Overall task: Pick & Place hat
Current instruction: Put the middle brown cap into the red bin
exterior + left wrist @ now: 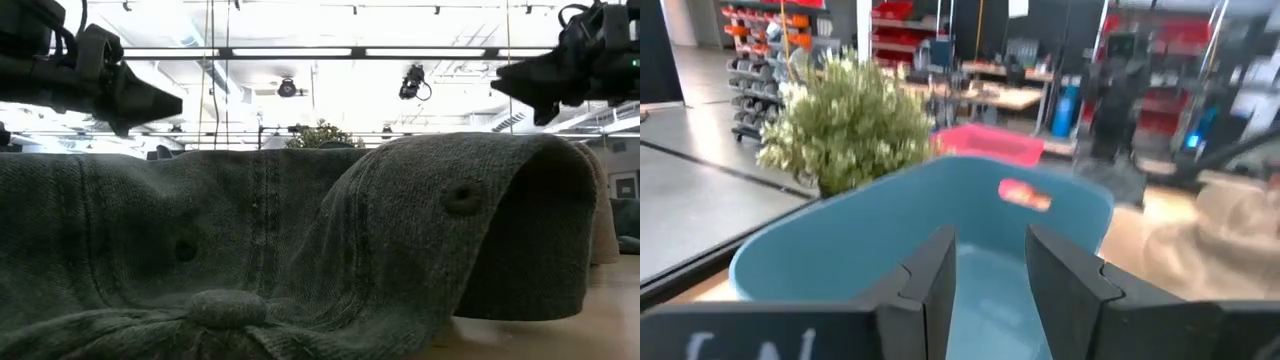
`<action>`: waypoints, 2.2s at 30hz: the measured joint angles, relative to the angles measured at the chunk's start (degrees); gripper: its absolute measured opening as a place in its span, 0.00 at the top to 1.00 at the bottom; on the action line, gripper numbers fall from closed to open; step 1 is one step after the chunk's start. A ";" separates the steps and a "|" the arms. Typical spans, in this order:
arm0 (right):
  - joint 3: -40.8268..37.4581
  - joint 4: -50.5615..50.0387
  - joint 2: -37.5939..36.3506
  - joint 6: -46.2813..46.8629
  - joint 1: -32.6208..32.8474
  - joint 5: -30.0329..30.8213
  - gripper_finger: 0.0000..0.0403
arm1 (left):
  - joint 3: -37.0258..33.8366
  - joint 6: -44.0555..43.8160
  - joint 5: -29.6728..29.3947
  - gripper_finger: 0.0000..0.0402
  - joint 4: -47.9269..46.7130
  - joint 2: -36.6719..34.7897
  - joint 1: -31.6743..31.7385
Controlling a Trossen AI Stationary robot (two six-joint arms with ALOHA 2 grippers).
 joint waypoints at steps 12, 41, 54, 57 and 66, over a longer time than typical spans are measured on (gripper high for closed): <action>10.29 5.31 14.29 -4.08 0.02 -4.01 0.67 | 19.58 2.71 4.67 0.69 -7.08 12.15 0.00; 52.78 -34.09 81.91 12.15 13.43 -8.00 0.46 | 26.90 4.14 4.50 0.69 -11.15 21.76 -0.04; 52.81 -36.62 92.38 16.93 16.95 -0.90 0.42 | 26.92 4.46 4.50 0.69 -16.23 21.76 -0.04; 52.97 -37.92 93.59 18.04 17.20 0.88 0.45 | 26.92 4.48 4.50 0.69 -16.94 21.76 -0.04; 52.96 -39.19 93.52 16.63 16.81 2.69 0.88 | 26.92 4.43 4.50 0.69 -17.37 21.76 -0.04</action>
